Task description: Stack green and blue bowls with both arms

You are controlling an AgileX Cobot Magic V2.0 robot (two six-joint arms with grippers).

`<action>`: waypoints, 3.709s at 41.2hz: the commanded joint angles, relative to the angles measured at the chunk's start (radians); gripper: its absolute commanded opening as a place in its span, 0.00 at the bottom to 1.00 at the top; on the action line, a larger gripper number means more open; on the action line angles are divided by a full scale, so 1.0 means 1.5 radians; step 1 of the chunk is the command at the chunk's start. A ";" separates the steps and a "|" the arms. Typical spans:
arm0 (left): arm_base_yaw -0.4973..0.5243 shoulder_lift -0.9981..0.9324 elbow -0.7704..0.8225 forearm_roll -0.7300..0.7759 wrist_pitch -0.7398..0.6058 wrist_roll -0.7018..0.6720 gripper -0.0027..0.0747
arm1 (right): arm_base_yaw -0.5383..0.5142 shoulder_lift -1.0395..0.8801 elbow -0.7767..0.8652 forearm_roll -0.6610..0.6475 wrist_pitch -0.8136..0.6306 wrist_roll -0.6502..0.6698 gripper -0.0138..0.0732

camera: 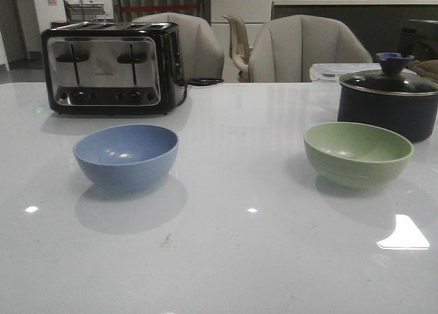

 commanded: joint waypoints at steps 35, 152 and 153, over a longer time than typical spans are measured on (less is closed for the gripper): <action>0.002 -0.013 0.013 -0.003 -0.070 -0.008 0.17 | -0.004 -0.015 -0.032 0.000 -0.066 0.001 0.20; 0.002 0.341 -0.453 -0.016 0.373 -0.008 0.17 | -0.004 1.219 -0.852 0.082 0.377 -0.001 0.78; 0.002 0.341 -0.453 -0.016 0.373 -0.008 0.17 | -0.004 1.219 -0.852 0.082 0.377 -0.003 0.76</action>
